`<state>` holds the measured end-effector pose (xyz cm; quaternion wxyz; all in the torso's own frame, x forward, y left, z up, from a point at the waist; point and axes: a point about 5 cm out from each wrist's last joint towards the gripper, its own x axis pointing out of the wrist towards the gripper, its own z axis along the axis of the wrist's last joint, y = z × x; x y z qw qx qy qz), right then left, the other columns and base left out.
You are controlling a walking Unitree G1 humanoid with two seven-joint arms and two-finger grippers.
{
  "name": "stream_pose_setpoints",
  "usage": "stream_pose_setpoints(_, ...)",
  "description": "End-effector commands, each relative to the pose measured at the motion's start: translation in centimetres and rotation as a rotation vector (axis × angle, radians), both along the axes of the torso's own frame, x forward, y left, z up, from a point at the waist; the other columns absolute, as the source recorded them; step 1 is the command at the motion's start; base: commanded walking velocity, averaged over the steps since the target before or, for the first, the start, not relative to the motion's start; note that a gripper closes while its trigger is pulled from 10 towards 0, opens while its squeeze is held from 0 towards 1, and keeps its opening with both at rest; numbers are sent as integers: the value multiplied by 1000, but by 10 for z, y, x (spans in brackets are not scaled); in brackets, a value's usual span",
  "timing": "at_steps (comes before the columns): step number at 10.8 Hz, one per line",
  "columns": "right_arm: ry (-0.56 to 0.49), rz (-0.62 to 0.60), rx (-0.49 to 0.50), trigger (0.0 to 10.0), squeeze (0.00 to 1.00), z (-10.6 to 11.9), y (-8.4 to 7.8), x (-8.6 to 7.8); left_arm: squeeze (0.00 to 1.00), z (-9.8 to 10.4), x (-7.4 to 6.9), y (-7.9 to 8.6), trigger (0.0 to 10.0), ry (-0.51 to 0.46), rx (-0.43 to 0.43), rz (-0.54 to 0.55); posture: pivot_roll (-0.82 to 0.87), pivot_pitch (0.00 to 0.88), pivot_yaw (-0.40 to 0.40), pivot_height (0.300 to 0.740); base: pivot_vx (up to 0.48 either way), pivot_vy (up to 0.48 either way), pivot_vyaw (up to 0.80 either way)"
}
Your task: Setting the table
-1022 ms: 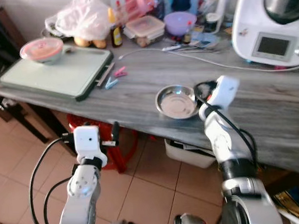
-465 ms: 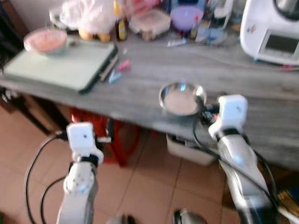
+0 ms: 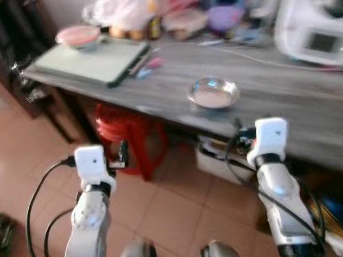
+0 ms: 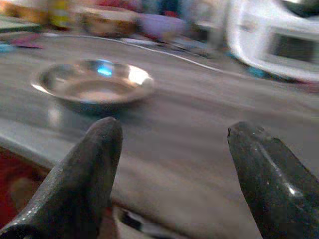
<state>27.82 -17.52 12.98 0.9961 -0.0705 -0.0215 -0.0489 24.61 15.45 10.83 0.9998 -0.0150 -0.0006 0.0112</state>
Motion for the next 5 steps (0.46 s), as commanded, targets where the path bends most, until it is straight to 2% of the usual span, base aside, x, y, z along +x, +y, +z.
stream_pose_setpoints(1,-13,4,-16,10000,0,0,4,3,0,-3,-3,5,10000,19,11,14,-24,63,35,740,-255,0,0)
stream_pose_setpoints(2,39,35,26,10000,0,-5,5,1,0,-5,-5,7,10000,23,11,17,-21,65,34,740,-251,0,0)
stream_pose_setpoints(3,40,85,89,10000,0,-5,6,-2,0,-4,-5,9,10000,26,14,20,-19,71,33,740,-251,0,0)
stream_pose_setpoints(5,-2,95,126,10000,0,0,7,0,0,-3,-4,6,10000,25,11,13,-21,84,30,740,-247,0,0)
